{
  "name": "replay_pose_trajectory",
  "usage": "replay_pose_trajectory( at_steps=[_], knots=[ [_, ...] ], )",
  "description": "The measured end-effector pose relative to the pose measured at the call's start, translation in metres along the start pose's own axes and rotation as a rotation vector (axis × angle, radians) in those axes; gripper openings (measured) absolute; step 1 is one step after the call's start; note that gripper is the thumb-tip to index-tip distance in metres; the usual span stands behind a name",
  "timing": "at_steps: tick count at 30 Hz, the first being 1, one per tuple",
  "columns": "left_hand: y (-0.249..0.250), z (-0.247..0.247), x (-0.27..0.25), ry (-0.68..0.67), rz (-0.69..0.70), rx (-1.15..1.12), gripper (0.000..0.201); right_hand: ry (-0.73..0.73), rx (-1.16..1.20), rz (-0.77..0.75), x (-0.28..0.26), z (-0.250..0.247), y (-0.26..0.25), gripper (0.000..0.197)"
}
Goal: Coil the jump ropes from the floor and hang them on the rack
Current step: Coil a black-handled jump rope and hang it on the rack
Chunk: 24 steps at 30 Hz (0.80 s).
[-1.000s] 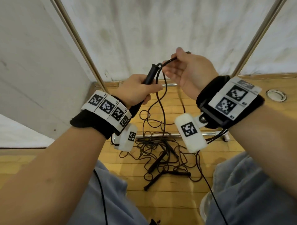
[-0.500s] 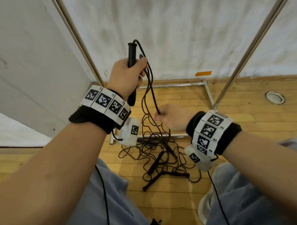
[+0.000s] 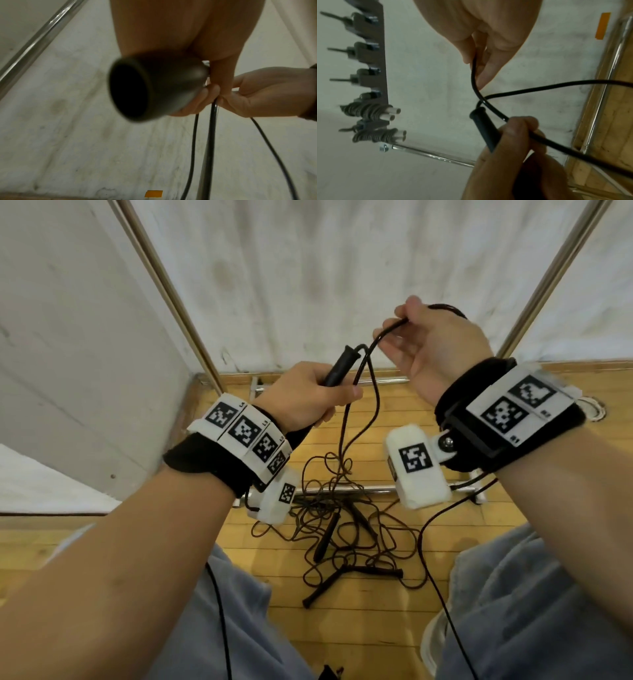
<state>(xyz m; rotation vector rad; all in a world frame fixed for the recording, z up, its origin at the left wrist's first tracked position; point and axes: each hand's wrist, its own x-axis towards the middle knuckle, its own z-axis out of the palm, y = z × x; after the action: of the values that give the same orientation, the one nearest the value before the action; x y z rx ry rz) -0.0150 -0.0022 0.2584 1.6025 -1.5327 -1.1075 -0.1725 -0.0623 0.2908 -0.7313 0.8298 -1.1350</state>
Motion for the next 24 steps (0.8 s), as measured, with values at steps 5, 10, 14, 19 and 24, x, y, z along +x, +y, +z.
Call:
replay_pose_trajectory(
  at_steps=[5,10,14,19,24],
  knots=[
    [0.002,-0.004,0.003,0.256,0.1,-0.067,0.022,-0.118,-0.176,0.073,-0.001,-0.004,0.008,0.013],
    [0.006,-0.016,0.004,0.339,0.112,-0.263,0.022,-0.523,-1.163,0.136,-0.015,-0.007,0.058,0.021],
    [0.008,-0.023,0.004,0.392,0.102,-0.368,0.022,-0.596,-1.425,0.16,-0.022,-0.011,0.085,0.019],
    [0.006,-0.025,0.001,0.414,0.03,-0.312,0.011,-0.427,-1.177,0.026,-0.017,0.0,0.065,0.026],
    [0.003,-0.015,-0.006,0.095,-0.045,-0.163,0.015,-0.173,-0.508,-0.002,-0.014,0.013,0.022,0.022]
  ],
)
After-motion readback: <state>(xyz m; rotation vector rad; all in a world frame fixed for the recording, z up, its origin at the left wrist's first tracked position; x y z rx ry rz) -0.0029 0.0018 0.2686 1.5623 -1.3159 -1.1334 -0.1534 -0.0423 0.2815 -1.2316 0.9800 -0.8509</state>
